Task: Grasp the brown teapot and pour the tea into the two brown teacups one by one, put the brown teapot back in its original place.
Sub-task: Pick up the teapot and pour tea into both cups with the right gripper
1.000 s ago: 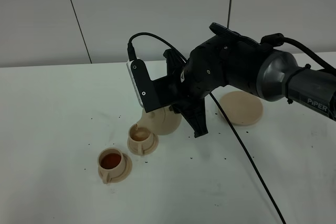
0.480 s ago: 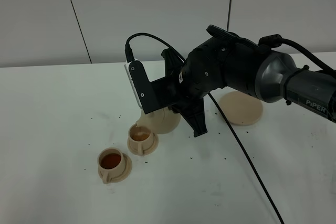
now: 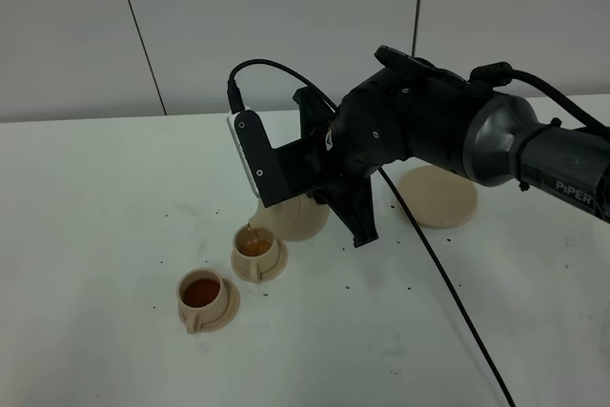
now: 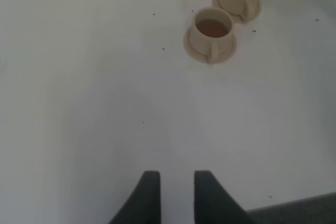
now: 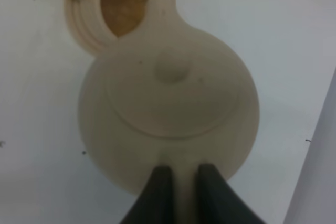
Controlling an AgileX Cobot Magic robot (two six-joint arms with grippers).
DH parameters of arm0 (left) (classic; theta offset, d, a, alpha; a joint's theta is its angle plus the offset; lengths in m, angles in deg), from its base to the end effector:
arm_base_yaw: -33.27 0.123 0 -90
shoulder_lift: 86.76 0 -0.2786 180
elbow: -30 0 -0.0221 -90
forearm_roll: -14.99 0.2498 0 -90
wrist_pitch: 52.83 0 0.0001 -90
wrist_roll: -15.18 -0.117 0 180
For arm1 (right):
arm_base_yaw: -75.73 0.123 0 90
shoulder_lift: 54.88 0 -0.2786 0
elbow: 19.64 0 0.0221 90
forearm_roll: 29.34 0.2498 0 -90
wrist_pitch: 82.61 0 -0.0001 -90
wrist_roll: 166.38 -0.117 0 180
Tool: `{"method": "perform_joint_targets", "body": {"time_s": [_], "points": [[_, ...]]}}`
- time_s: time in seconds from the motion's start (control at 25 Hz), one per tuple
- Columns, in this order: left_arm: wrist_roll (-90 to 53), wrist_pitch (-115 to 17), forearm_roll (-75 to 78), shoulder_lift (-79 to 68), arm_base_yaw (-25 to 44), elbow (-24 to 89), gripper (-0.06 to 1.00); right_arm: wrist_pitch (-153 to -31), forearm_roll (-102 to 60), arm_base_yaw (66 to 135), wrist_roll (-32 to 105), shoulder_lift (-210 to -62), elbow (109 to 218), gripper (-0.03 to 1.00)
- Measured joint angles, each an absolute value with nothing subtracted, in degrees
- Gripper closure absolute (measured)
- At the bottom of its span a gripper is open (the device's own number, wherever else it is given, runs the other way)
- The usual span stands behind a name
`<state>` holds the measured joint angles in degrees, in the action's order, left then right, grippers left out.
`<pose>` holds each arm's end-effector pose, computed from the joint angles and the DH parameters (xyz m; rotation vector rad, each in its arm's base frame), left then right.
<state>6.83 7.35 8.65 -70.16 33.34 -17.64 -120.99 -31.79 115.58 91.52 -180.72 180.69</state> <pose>0.0446 -0.0112 0.2654 0.1516 2.1609 -0.0514 0.3694 0.3043 0.2088 -2.1902 1.2857 -0.3148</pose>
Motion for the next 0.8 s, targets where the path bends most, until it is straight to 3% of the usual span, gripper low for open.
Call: {"method": "perform_joint_targets", "body": {"time_s": [0.8], "points": [[6.83, 7.35, 8.65, -70.16, 33.34, -17.64, 0.71, -120.49, -36.19, 116.94, 90.33, -180.72, 180.69, 0.87]]}}
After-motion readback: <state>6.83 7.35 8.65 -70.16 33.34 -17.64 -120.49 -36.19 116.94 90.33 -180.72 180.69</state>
